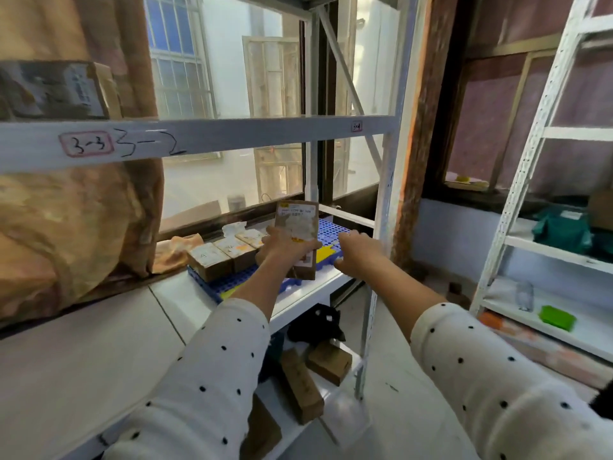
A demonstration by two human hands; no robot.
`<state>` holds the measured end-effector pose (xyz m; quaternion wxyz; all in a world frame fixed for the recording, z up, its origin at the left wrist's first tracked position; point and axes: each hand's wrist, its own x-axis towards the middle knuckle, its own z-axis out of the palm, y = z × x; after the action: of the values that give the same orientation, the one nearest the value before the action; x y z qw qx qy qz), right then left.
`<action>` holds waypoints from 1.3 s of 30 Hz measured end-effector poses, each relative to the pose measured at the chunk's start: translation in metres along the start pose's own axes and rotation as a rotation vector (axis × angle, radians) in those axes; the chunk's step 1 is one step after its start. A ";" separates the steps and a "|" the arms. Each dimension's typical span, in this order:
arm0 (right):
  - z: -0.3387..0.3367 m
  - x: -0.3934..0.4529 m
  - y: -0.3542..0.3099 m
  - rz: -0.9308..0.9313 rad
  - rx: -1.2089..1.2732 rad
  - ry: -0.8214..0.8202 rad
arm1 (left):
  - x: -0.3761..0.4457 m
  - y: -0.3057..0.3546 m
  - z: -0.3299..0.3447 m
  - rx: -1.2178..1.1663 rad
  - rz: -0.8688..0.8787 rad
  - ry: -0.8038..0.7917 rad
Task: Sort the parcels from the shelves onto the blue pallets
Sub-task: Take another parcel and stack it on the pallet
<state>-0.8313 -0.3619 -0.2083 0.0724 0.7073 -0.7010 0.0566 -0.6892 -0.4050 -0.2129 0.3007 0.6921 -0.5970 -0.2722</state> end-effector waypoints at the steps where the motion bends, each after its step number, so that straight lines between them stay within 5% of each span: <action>1: 0.006 0.010 -0.002 -0.010 0.001 -0.005 | 0.010 -0.003 0.003 -0.007 -0.004 -0.007; 26: 0.102 0.266 -0.042 -0.225 -0.115 -0.185 | 0.250 -0.057 0.019 -0.011 -0.269 0.086; 39: 0.148 0.403 -0.036 -0.459 -0.050 -0.327 | 0.352 -0.068 0.053 0.078 -0.580 0.216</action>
<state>-0.7940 -0.7848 -0.2819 -0.0134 0.8453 -0.5259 -0.0935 -0.6346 -0.7510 -0.3048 0.2452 0.8696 -0.3493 -0.2483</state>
